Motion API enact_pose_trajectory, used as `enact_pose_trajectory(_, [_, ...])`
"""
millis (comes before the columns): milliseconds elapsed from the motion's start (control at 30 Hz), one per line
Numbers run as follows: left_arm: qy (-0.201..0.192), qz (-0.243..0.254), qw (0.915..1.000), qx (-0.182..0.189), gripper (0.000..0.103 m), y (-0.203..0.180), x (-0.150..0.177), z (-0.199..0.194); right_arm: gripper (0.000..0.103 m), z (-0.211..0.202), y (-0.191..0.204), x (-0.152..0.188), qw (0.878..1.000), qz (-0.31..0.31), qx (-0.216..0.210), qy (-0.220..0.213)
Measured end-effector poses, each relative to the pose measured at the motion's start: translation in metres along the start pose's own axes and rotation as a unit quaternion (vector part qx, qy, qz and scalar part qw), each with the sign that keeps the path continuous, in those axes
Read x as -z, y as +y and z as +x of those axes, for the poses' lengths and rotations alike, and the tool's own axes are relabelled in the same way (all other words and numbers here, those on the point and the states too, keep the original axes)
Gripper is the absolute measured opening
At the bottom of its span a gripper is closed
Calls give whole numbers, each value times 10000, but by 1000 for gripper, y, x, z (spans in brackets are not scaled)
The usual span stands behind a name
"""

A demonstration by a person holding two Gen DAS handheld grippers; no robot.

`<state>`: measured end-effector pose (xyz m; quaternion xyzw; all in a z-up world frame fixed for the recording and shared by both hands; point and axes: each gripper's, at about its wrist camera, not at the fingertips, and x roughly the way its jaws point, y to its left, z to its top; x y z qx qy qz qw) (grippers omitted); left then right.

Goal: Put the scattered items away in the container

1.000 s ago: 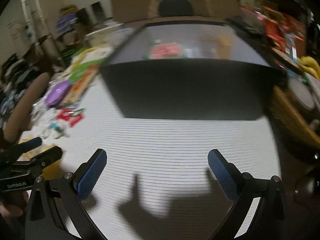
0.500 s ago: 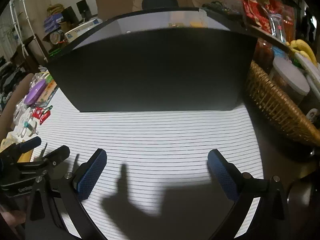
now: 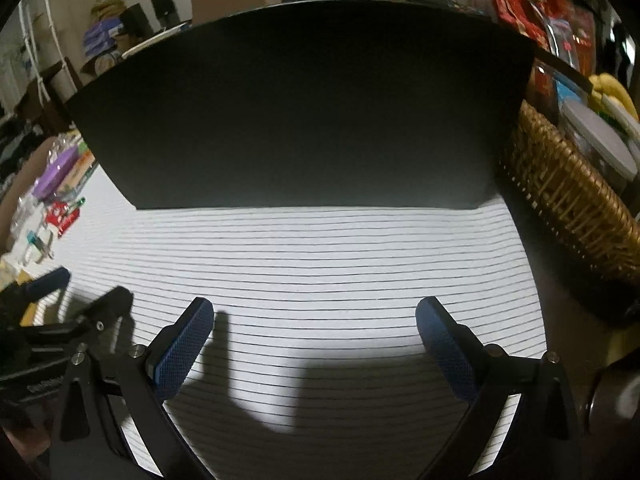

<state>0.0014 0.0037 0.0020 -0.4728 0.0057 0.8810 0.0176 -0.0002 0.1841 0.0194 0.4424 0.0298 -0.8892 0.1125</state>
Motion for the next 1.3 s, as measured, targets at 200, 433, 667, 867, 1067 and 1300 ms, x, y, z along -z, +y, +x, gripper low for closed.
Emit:
enact_pose_trajectory(200, [-81,-13,10000,-12,103,-1,-1,0,103,3,3,-1,9997,-170,188,49])
enact_pose_trajectory(433, [-80,-11,10000,-12,103,-1,-2,0,103,3,-1,-4,9996,-154,219,52])
enact_pose_trajectory(667, [-77,-23,10000,5,103,0,-1,0,103,2,-6,-5,9996,-114,261,54])
enact_pose_trajectory(867, [-76,-21,10000,4,103,0,-1,0,103,2,-6,-5,9996,-114,261,54])
enact_pose_trajectory(1067, [-77,-21,10000,4,103,0,-1,0,103,2,-6,-6,9996,-115,261,54])
enact_pose_trajectory(1300, [-79,-14,10000,-3,103,0,-1,0,103,2,-5,-6,9996,-115,261,55])
